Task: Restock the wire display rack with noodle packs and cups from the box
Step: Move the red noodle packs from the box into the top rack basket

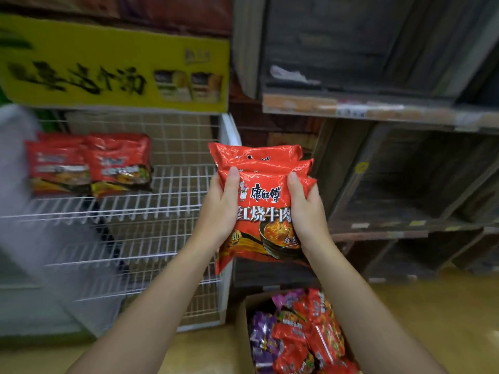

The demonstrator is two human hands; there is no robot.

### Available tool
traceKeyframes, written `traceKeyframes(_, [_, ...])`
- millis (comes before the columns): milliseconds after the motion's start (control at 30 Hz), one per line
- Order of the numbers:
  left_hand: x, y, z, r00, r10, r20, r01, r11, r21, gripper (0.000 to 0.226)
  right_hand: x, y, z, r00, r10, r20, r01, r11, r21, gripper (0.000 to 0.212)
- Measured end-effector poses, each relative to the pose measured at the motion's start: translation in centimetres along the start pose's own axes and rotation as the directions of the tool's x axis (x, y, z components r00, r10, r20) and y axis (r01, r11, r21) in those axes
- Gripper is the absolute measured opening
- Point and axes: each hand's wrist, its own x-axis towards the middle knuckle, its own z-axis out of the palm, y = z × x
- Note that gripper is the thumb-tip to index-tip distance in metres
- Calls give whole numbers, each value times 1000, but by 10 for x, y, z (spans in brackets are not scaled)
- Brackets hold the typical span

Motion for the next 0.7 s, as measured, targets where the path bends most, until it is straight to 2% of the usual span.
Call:
traceKeyframes(100, [14,18,-50,996,29,-86,-29,1000,7,39,10,-19,53,996,-34,86,33,999,6,53])
traceKeyframes(233, [41,26,-118,985,36,-170,-26,998,57,26,31,-31,131,986,-76,149,77,997,2,49])
traceKeyframes(300, [61,28,-152,980,56,-190,-38,994,99,32,44,-34,171,981,-104,166,107,994,-12,51])
traceKeyframes(400, [92,29,-191,983,68,-170,-35,981,188,56,64,-35,220,984,-95,153,98,995,-12,63])
traceKeyframes(533, [140,18,-223,988,92,-125,-54,957,285,58,89,-30,259,993,-70,93,73,997,-25,47])
traceKeyframes(700, [195,-9,-236,987,32,-156,32,921,389,59,129,-12,286,999,-43,27,45,995,-85,33])
